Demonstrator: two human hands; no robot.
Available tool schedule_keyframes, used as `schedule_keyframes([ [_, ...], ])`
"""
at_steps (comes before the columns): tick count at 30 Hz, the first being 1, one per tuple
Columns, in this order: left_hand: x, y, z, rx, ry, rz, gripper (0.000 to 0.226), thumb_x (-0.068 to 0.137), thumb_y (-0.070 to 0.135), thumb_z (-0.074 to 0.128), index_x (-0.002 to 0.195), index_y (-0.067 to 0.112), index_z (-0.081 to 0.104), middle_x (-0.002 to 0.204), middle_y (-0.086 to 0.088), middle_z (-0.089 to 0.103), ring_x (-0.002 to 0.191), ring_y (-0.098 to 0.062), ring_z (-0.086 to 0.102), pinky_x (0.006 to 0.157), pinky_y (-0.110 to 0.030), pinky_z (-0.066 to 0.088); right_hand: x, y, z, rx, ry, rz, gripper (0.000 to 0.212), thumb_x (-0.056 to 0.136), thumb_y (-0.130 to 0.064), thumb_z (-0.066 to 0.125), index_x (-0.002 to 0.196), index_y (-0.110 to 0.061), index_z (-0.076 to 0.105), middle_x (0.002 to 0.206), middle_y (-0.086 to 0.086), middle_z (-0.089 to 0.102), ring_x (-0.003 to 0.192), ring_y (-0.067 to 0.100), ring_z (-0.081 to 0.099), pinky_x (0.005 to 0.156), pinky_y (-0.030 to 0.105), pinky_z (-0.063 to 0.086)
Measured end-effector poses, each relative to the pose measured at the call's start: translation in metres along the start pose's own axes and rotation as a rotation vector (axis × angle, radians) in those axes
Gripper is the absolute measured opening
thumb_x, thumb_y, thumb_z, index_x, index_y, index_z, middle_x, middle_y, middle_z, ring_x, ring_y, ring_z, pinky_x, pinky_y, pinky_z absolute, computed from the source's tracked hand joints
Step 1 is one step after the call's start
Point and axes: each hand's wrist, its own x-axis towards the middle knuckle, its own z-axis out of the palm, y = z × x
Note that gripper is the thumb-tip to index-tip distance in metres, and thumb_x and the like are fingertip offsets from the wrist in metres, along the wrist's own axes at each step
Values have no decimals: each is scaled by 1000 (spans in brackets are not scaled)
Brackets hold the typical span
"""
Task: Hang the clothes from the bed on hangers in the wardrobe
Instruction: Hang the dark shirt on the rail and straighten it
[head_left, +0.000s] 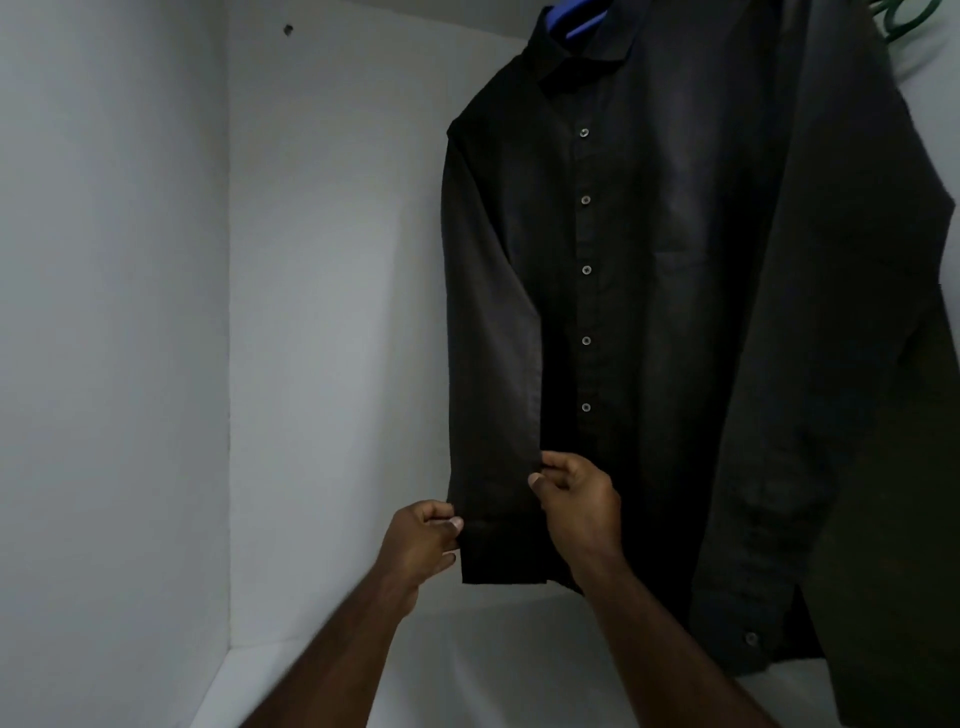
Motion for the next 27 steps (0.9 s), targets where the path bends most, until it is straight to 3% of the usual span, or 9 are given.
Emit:
schedule_keyframes([
  [4,10,-3,17,57,26,34,9,93,7,67,100,13,68,95,-11,74,88,-24,71,79,-36,58,16,1,-7,-113,41,-5,26,91,-13,70,116,-17,64,93,-7,69,89,10,66,78,23,52],
  [8,25,-9,34,109,25,58,12,91,10,69,102,15,66,95,-9,73,88,-24,71,73,-34,57,29,4,-9,-276,47,-48,16,94,-11,65,108,-16,57,99,-1,67,96,15,65,83,31,55],
  [11,37,-14,42,167,10,84,13,90,11,69,101,18,65,95,-8,72,89,-23,70,75,-34,58,34,7,-10,-440,34,-107,10,96,-9,61,103,-16,60,107,0,61,97,11,58,83,22,46],
  [14,47,-18,47,234,-13,133,14,89,10,68,98,20,68,94,-4,73,90,-22,70,80,-36,57,30,14,-4,-572,-44,-230,18,97,-6,56,109,-15,65,115,1,59,103,15,59,86,19,45],
  [17,54,-21,50,299,-29,198,22,89,3,61,97,21,71,94,-3,74,88,-22,69,71,-29,50,25,19,4,-658,-158,-280,30,98,-10,54,125,-15,65,129,2,59,115,17,58,97,22,44],
  [19,58,-24,50,361,-48,256,27,90,2,60,107,19,72,99,-3,74,91,-21,69,69,-23,47,26,20,8,-674,-202,-272,34,99,-12,54,132,-16,62,135,2,58,122,16,56,102,21,42],
  [24,63,-26,54,528,-68,392,37,96,-1,57,129,14,65,122,0,66,106,-13,61,93,-11,45,29,25,14,-687,-262,-214,42,100,-16,55,142,-18,53,145,1,52,132,16,50,110,26,40],
  [27,62,-26,60,555,-62,454,30,99,1,56,125,11,66,113,1,62,100,-13,58,74,3,37,28,26,17,-704,-275,-247,48,100,-19,57,147,-17,47,148,2,49,135,16,47,111,26,39],
])
